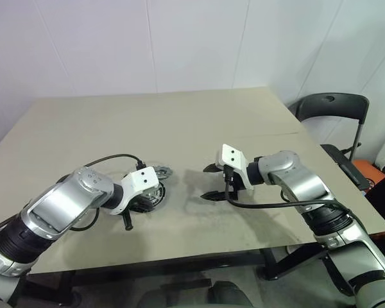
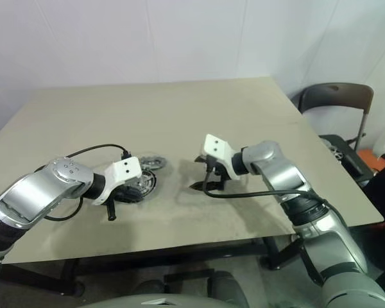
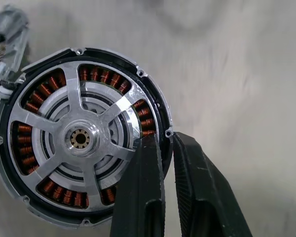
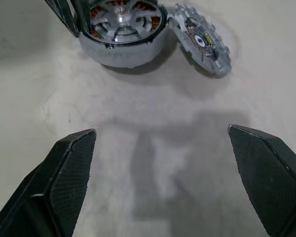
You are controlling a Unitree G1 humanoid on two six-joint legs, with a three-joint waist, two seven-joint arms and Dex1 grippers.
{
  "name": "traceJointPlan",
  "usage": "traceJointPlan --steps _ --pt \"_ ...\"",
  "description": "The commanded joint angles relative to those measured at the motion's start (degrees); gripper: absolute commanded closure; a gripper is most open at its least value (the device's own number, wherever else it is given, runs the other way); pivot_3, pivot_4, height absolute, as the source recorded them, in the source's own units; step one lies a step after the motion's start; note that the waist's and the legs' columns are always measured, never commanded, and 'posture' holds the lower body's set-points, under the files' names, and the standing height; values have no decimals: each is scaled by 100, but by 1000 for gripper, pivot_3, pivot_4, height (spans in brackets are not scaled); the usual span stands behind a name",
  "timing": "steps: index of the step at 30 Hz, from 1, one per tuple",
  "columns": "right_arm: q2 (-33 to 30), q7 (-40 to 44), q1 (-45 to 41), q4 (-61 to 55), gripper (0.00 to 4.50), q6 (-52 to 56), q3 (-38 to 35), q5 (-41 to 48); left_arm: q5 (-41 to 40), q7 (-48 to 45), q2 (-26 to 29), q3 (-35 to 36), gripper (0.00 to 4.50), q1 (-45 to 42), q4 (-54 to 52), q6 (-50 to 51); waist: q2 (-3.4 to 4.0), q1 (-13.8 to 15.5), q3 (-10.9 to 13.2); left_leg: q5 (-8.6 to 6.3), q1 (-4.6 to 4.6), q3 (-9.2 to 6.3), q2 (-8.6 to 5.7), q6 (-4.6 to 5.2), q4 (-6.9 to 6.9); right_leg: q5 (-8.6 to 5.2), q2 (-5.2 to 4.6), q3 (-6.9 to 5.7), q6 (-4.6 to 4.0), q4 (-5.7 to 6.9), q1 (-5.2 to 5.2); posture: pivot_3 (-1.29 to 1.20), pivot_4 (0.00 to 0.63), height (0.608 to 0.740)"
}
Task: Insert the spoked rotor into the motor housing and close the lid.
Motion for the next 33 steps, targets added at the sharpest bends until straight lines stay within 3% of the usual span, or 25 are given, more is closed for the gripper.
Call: traceJointPlan --steps 1,18,31,33 --pt "-89 3 -9 58 0 -109 -174 -84 38 100 -140 24 4488 -309 -231 164 0 -3 0 0 1 0 1 0 0 0 2 1 0 0 0 0 0 740" --pt "-66 0 7 212 0 -154 -172 -254 390 337 -438 -498 4488 -473 -48 -18 -1 11 0 1 -1 -2 3 0 6 0 5 8 0 5 -1 0 0 740" --pt "-95 132 48 197 0 -212 -225 -204 158 206 -496 -62 230 -434 -300 124 -1 9 0 1 1 -1 3 0 9 0 5 8 0 8 1 0 0 740" --pt "-87 147 50 170 0 -194 -255 -171 71 157 -417 61 58 -397 -385 149 -1 6 0 1 1 -1 3 0 10 0 5 8 0 9 0 0 0 740"
